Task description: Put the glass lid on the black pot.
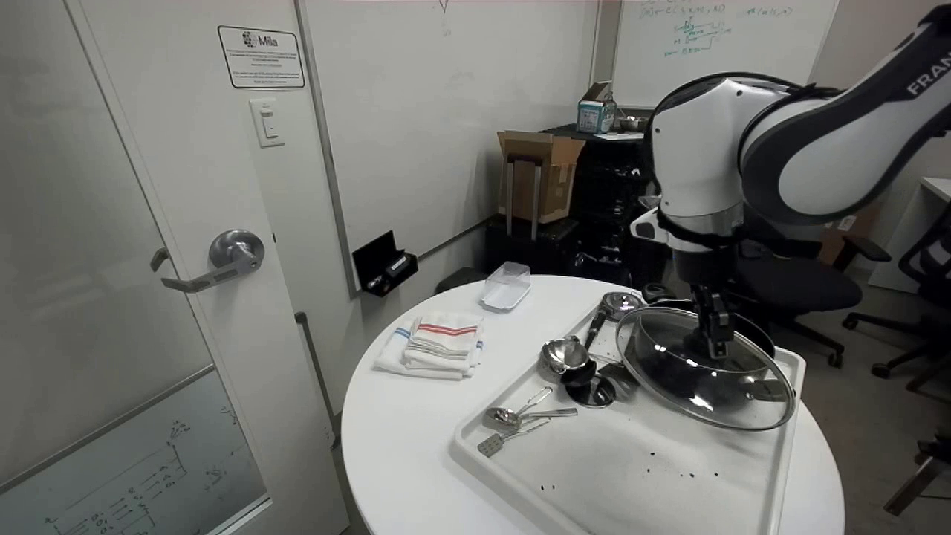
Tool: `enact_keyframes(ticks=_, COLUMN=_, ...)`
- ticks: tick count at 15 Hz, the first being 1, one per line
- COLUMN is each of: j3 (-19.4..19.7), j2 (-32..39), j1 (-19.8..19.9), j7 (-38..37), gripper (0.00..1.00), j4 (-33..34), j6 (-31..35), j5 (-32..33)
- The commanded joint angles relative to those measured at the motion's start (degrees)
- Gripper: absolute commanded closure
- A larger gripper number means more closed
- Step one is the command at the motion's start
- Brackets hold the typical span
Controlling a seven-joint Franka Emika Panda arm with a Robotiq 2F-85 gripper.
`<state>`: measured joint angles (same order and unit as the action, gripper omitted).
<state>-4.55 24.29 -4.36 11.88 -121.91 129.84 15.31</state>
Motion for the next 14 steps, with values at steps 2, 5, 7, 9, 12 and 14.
enact_keyframes(ticks=2, j3=1.57, j2=-1.7, j1=3.11, j7=-0.02, gripper=0.75, j4=2.29, j6=-3.18, j5=-4.31)
enact_keyframes(ticks=5, j3=2.61, j2=-1.13, j1=5.21, j7=0.0, gripper=0.75, j4=4.28, j6=-4.07, j5=-6.7)
enact_keyframes(ticks=7, j3=3.32, j2=-0.72, j1=6.53, j7=-0.14, gripper=0.75, j4=5.7, j6=-4.94, j5=-8.27)
enact_keyframes(ticks=9, j3=4.04, j2=-0.22, j1=7.78, j7=-0.32, gripper=0.75, j4=7.13, j6=-5.78, j5=-9.75)
enact_keyframes(ticks=12, j3=5.09, j2=0.64, j1=9.46, j7=-0.58, gripper=0.75, j4=8.92, j6=-6.6, j5=-11.54)
enact_keyframes(ticks=14, j3=5.81, j2=1.43, j1=10.43, j7=-0.92, gripper=0.75, j4=10.04, j6=-6.89, j5=-12.33)
